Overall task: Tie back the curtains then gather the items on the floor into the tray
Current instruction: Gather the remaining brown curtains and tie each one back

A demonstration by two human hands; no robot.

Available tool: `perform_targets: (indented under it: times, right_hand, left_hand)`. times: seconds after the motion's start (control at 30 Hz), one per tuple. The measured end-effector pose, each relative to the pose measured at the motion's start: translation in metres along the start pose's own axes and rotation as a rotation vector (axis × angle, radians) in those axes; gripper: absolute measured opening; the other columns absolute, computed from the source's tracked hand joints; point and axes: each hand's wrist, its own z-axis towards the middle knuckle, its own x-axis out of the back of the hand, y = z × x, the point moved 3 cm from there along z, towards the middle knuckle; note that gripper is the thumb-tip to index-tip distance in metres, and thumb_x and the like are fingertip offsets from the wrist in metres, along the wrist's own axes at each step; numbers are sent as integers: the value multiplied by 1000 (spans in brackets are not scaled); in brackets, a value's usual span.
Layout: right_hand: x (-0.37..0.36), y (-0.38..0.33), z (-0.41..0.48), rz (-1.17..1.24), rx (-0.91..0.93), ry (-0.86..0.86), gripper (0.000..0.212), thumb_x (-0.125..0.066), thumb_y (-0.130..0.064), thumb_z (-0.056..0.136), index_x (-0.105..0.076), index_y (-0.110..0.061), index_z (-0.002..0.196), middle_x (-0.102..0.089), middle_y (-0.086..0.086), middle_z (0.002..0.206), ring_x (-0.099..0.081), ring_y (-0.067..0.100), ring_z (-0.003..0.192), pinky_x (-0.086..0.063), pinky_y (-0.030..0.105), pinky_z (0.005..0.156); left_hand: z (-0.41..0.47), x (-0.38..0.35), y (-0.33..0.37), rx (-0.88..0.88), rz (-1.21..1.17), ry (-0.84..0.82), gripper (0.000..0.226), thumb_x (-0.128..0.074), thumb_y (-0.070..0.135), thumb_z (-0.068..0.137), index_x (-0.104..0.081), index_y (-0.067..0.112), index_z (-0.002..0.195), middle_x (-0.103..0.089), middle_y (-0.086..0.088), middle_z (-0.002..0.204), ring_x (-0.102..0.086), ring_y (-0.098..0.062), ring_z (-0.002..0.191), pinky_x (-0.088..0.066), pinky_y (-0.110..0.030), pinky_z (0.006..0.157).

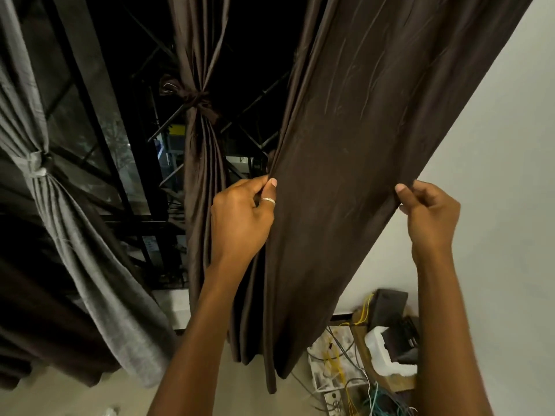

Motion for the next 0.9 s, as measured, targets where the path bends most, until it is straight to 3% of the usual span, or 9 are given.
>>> perform_targets:
  times: [0.07,0.17,0.3,0.47,0.73,0.9]
  right_hand:
    - [-1,-4,-11,-65,19,77,24,-72,-36,93,-78,-19,109,-77,-2,105,-72,17,95,-59,40,94]
    - [-9,-13,-40,-81,99,216,23,-68,-29,96,-76,-14,113,-74,-1,106,-69,13,93,-55,22,89]
    - [-38,-29,-85,-29,268,198,19,-71,-21,95,-75,-8,108,-69,-4,97,-62,3,83,-49,11,80]
    - [-84,-60,-121,119,345,8,17,-70,-7,93,-74,-4,110,-70,4,100,-66,3,81,-51,11,74]
    - [-95,-64,-132,246,301,-115,18,-67,-1,96,-74,-4,111,-68,3,105,-68,5,90,-52,14,74]
    - [-97,-61,-133,288,280,-164,9,-67,0,95,-75,-2,98,-65,3,95,-67,9,82,-53,21,69]
  left_hand:
    - [-1,-3,2,-3,8,-14,30,-60,32,100,-75,14,119,-75,2,103,-60,-2,63,-46,-7,64]
    - [-3,-4,4,2,0,1,29,-59,31,101,-74,15,120,-75,2,105,-61,-2,64,-49,-9,64]
    - [-10,-10,11,-20,-36,7,27,-62,28,100,-74,15,119,-75,4,104,-60,2,64,-47,-5,64]
    - [-19,-29,25,-121,-93,-75,25,-63,23,99,-76,11,116,-75,0,107,-69,-4,94,-52,-9,82]
    - [-18,-21,22,-74,-107,-71,24,-62,25,100,-76,12,115,-74,0,104,-67,-2,89,-48,-3,75]
    - [-15,-25,32,50,-2,-32,38,-62,59,91,-75,24,96,-71,10,84,-67,-3,76,-56,-22,65]
